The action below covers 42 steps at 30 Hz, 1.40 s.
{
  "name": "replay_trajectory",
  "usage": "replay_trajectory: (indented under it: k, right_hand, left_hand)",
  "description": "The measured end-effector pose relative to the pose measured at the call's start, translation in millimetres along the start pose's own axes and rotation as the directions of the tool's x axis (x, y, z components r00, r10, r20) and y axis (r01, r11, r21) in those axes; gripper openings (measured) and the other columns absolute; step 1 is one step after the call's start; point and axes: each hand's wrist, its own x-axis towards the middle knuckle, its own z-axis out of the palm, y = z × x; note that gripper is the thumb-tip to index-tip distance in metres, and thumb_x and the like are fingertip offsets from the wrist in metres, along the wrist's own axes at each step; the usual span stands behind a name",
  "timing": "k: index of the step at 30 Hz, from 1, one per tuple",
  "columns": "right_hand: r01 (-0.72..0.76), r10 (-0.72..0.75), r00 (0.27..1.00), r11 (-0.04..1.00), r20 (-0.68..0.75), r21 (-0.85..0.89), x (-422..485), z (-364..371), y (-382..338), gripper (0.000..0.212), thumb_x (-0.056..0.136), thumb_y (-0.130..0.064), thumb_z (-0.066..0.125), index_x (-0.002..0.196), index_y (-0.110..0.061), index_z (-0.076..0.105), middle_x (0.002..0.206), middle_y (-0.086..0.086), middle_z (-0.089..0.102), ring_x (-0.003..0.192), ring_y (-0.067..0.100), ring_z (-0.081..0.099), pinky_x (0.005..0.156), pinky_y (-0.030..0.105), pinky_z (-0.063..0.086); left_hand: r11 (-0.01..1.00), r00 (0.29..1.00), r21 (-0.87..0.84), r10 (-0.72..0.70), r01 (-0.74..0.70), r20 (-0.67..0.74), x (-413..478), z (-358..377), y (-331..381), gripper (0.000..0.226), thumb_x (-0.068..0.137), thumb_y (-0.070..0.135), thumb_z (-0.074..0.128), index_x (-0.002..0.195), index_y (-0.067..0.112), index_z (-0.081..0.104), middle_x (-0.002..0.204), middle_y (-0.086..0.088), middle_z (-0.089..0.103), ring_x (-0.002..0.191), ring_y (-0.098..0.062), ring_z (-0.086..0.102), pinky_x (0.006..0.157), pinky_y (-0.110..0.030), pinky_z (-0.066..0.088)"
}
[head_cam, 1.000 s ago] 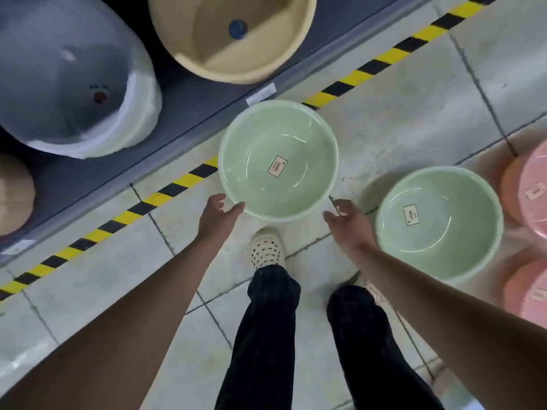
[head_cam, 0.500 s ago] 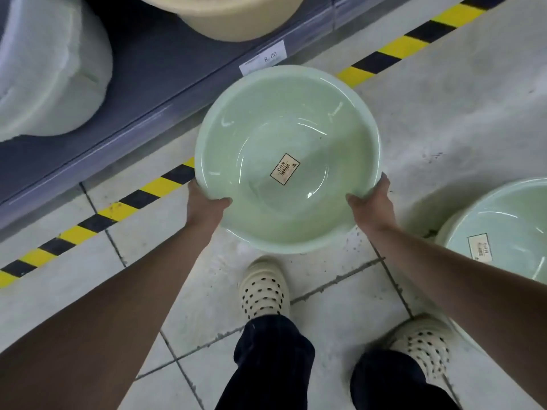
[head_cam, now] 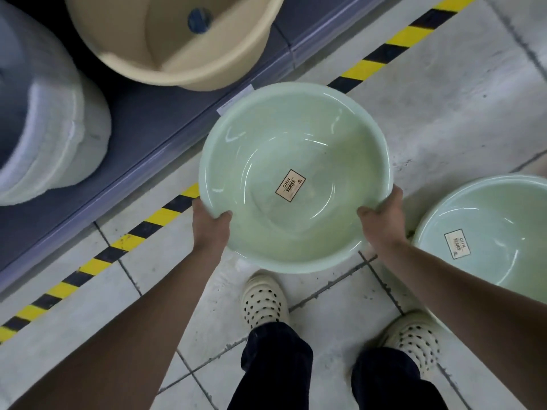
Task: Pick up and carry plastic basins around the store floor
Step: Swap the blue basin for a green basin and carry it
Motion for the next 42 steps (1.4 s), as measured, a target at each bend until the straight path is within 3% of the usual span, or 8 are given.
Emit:
replay_trajectory:
  k: [7, 12, 17, 22, 31, 36, 39, 42]
  right_hand:
    - [-0.068, 0.073, 0.993, 0.996, -0.091, 0.056, -56, -107, -24, 0.059, 0.086, -0.006, 0.055, 0.139, -0.016, 0.03, 0.107, 0.004, 0.052, 0.092, 0.029, 0.053, 0.076, 0.035, 0.044]
    - [-0.142, 0.164, 0.972, 0.98, -0.166, 0.137, -92, -192, -12, 0.064, 0.087, -0.004, 0.056, 0.143, -0.015, 0.027, 0.11, 0.004, 0.051, 0.094, 0.028, 0.053, 0.076, 0.033, 0.043]
    - [-0.211, 0.262, 0.937, 0.952, -0.232, 0.221, -122, -268, 37, 0.057, 0.086, -0.003, 0.058, 0.137, -0.009, 0.032, 0.108, 0.008, 0.053, 0.09, 0.03, 0.055, 0.07, 0.031, 0.043]
    - [-0.259, 0.361, 0.878, 0.91, -0.314, 0.323, -136, -316, 104, 0.059, 0.086, -0.003, 0.056, 0.139, -0.01, 0.031, 0.108, 0.011, 0.052, 0.079, 0.025, 0.053, 0.046, 0.025, 0.039]
    - [-0.288, 0.468, 0.815, 0.839, -0.341, 0.462, -119, -315, 208, 0.06, 0.085, -0.008, 0.062, 0.138, -0.014, 0.035, 0.109, 0.005, 0.055, 0.091, 0.027, 0.055, 0.054, 0.024, 0.041]
    - [-0.291, 0.482, 0.82, 0.815, -0.309, 0.502, -97, -298, 242, 0.062, 0.085, -0.009, 0.064, 0.14, -0.014, 0.035, 0.108, 0.001, 0.052, 0.095, 0.024, 0.052, 0.075, 0.029, 0.041]
    - [-0.321, 0.514, 0.81, 0.791, -0.281, 0.521, -83, -285, 262, 0.063, 0.085, -0.011, 0.064, 0.14, -0.015, 0.035, 0.109, 0.003, 0.052, 0.095, 0.025, 0.053, 0.076, 0.03, 0.043]
    - [-0.336, 0.536, 0.802, 0.771, -0.265, 0.541, -71, -272, 280, 0.063, 0.084, -0.012, 0.064, 0.139, -0.015, 0.034, 0.11, 0.005, 0.055, 0.094, 0.027, 0.056, 0.074, 0.031, 0.044]
  left_hand:
    - [0.998, 0.991, 0.031, 0.047, -0.051, 0.123, -77, 6, 87, 0.049, 0.086, 0.001, 0.061, 0.131, 0.01, 0.044, 0.105, 0.006, 0.056, 0.098, -0.018, 0.056, 0.076, -0.023, 0.044]
    - [0.986, 0.968, 0.099, 0.107, -0.132, 0.227, -135, 36, 141, 0.046, 0.086, 0.002, 0.06, 0.128, 0.013, 0.045, 0.093, 0.016, 0.055, 0.081, 0.003, 0.054, 0.061, -0.016, 0.04]
    - [0.959, 0.922, 0.185, 0.135, -0.213, 0.363, -194, 88, 167, 0.041, 0.084, 0.005, 0.061, 0.12, 0.017, 0.046, 0.094, 0.007, 0.059, 0.085, -0.02, 0.06, 0.062, -0.025, 0.044]
    - [0.918, 0.858, 0.238, 0.172, -0.318, 0.485, -243, 153, 165, 0.042, 0.082, 0.003, 0.062, 0.119, 0.016, 0.047, 0.093, 0.005, 0.059, 0.09, -0.026, 0.06, 0.076, -0.03, 0.047]
    - [0.838, 0.764, 0.293, 0.207, -0.462, 0.611, -260, 237, 140, 0.055, 0.082, 0.003, 0.062, 0.131, 0.02, 0.046, 0.108, 0.002, 0.061, 0.095, -0.023, 0.06, 0.077, -0.028, 0.045]
    - [0.781, 0.711, 0.301, 0.244, -0.547, 0.66, -247, 272, 126, 0.059, 0.082, 0.001, 0.061, 0.136, 0.02, 0.044, 0.11, 0.003, 0.059, 0.096, -0.02, 0.057, 0.066, -0.016, 0.042]
    - [0.746, 0.685, 0.313, 0.253, -0.587, 0.683, -239, 294, 117, 0.063, 0.083, 0.0, 0.06, 0.139, 0.02, 0.042, 0.111, 0.005, 0.057, 0.097, -0.018, 0.055, 0.065, -0.012, 0.039]
    - [0.725, 0.674, 0.327, 0.251, -0.607, 0.694, -233, 310, 103, 0.066, 0.083, 0.0, 0.06, 0.142, 0.021, 0.041, 0.112, 0.005, 0.057, 0.097, -0.017, 0.055, 0.071, -0.017, 0.041]
